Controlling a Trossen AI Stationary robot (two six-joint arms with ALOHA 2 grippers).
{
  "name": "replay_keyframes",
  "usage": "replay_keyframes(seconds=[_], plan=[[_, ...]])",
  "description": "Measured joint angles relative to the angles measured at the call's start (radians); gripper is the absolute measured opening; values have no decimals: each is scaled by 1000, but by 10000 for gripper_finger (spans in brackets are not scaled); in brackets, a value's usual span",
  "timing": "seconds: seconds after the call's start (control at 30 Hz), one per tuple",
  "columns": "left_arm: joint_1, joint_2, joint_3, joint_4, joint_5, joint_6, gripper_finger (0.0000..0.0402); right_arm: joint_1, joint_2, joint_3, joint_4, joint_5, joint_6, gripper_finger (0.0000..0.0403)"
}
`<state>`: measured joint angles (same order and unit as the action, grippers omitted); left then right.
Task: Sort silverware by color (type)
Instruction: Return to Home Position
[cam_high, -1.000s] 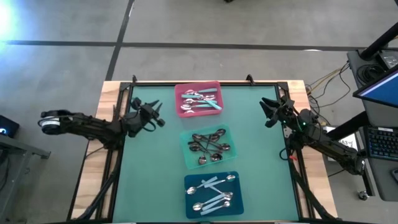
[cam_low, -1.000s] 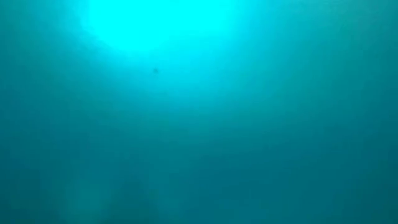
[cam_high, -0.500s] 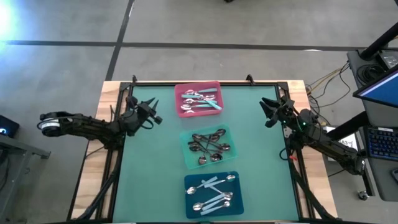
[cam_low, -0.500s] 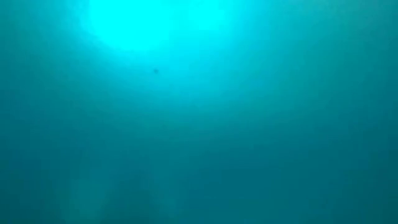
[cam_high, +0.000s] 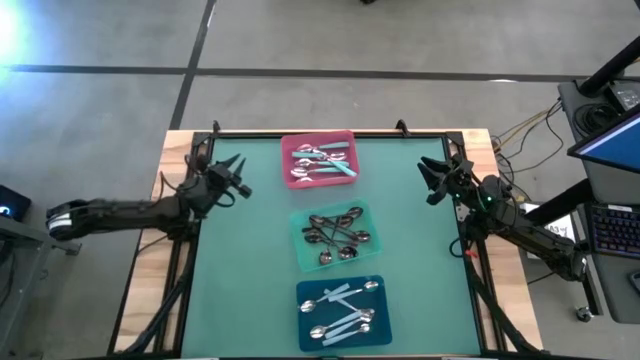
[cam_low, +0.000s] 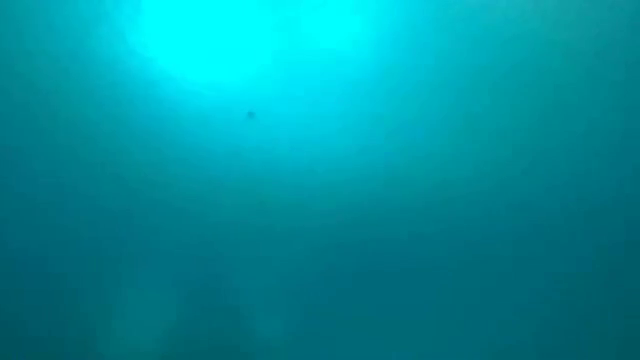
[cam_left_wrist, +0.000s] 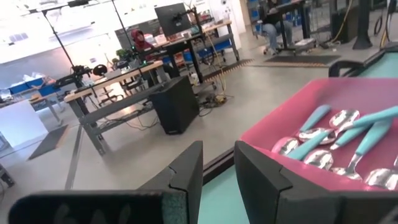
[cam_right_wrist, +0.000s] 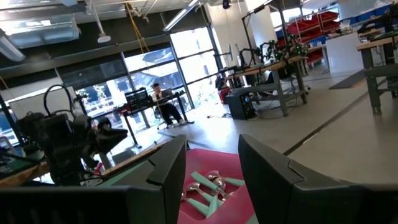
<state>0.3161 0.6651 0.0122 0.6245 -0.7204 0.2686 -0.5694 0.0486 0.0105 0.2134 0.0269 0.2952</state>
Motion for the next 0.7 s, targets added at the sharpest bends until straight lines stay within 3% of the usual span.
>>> replay_keyframes(seconds=[0.2,0.53,0.7], plan=[[3,-130,-2,-129,-1,-27,77,0,0,0,0,0,0,139],[17,-394,-2,-509,-2,-185,77,0,0,0,0,0,0,139],[70,-468,-2,-538,-2,-234,77,0,0,0,0,0,0,139]])
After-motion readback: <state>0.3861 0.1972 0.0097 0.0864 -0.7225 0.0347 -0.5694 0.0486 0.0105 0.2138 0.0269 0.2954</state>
